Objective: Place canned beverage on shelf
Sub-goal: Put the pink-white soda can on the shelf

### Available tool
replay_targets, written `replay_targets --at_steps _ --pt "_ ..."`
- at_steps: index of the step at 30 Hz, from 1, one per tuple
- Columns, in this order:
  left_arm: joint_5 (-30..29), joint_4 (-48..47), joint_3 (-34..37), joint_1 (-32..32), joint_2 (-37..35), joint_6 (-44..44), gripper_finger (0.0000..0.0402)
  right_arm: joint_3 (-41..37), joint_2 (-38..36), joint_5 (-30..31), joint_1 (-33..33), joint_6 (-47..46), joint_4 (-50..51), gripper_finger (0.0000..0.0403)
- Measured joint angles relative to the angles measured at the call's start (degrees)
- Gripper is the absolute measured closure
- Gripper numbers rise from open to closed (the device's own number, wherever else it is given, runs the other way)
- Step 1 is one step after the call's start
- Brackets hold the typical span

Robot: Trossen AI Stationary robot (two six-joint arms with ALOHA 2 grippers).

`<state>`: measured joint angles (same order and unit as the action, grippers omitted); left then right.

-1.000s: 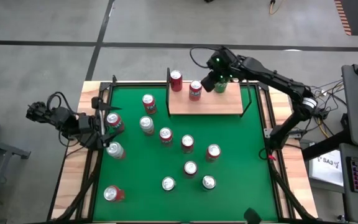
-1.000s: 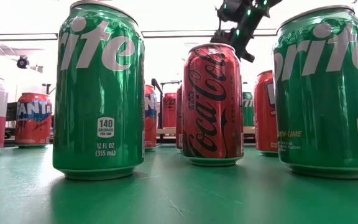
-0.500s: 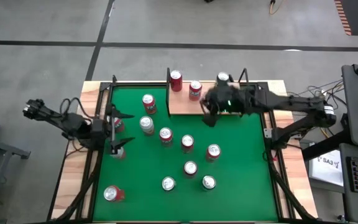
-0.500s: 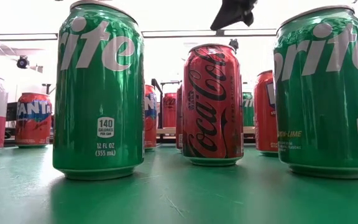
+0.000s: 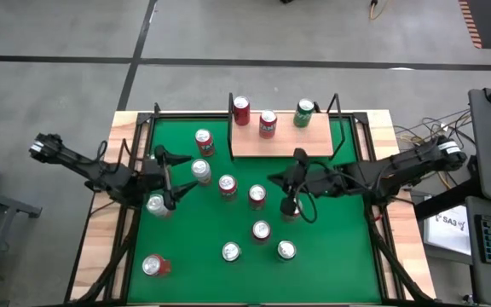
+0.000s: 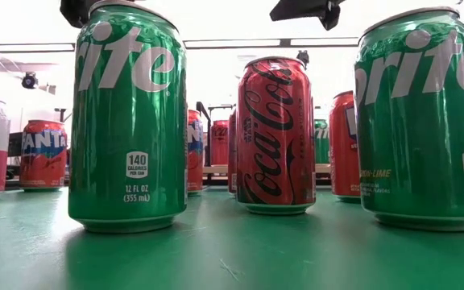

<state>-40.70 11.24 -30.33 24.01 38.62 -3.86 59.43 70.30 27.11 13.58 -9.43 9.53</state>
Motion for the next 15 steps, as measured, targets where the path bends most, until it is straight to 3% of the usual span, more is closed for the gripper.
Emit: replay_targets --at_steps 9,15 --pt "-1.93 -0.02 0.0 -0.07 4.69 -7.06 0.0036 -4.34 0.76 0.09 2.32 0.0 -8.27 0.039" --pt "-2.18 -3.91 0.0 -0.11 7.56 -7.3 0.0036 -5.13 2.33 0.06 2.32 -1.27 -9.13 0.039"
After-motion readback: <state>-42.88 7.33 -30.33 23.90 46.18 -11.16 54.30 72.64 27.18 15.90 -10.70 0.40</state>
